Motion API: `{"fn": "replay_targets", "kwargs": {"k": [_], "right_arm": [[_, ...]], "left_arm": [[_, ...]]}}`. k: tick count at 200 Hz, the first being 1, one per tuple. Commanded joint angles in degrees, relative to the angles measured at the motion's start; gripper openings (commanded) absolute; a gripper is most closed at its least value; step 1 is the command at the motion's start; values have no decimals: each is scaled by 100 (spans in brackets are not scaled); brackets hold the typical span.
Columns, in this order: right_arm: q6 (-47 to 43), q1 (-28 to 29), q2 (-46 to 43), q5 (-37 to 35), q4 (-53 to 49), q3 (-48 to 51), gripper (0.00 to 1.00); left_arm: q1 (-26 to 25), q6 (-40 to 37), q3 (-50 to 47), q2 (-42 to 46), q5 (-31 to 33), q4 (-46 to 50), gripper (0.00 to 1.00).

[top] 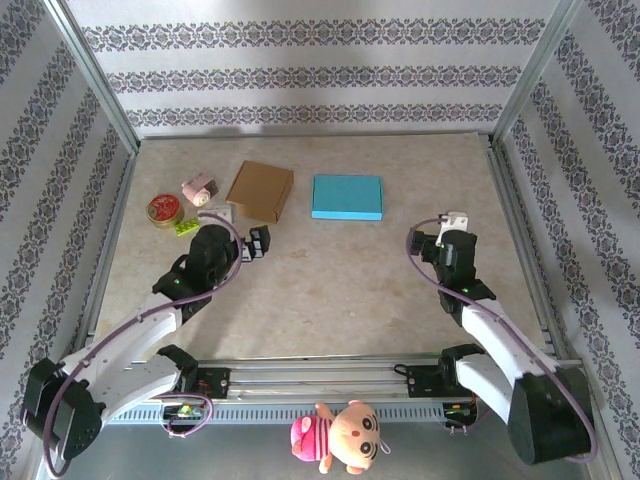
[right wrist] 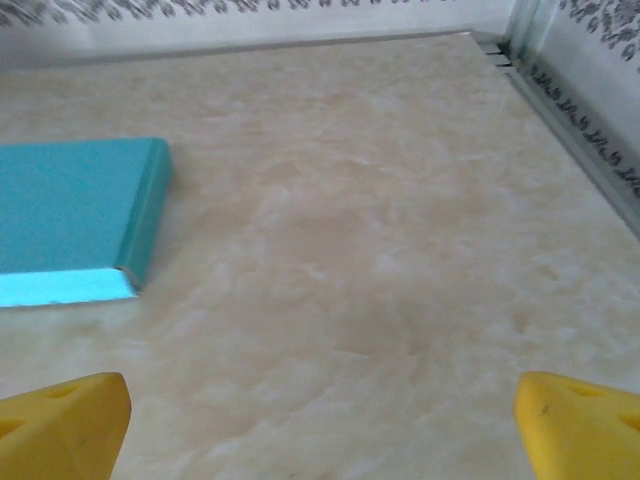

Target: Fold the paper box

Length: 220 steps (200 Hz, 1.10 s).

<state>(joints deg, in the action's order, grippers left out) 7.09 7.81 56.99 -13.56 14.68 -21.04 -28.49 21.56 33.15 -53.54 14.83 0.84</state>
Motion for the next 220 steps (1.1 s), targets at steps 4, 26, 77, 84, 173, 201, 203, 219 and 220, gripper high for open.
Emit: {"fn": "replay_targets", "kwargs": {"k": [4,26,77,84,173,201,203,219,220], "right_arm": [[-632,-344,1139,460,1674,67,98],[-906,-347,2179,937,3315,73,98],[-439,-1063,3041,2268,4013,-7,98],[-457,-1051,2997,2227,3839,-44,98],[-491,-412,3019,3,4113,65,98],[-489,-427,3022,32,4105,55,98],[-489,-429,3025,32,4105,62,98],[-484,-428,3020,31,4096,62,98],[-487,-429,3020,39,4100,64,98]], "left_arm": [[71,-922,-320,212,1047,-66,99],[195,-1471,-535,297,1220,-403,99],[899,-2298,-1633,479,1186,-1594,100],[1127,-2309,-1891,432,995,-2062,100],[3175,-1976,-1088,-3795,-2238,-5569,100],[3157,-1893,-1482,-3915,-1954,-6499,99],[3157,-1875,-1483,-3904,-1911,-6449,99],[3135,-1794,-1307,-3678,-1653,-5728,99],[3133,-1799,-1313,-3706,-1651,-5780,99]]}}
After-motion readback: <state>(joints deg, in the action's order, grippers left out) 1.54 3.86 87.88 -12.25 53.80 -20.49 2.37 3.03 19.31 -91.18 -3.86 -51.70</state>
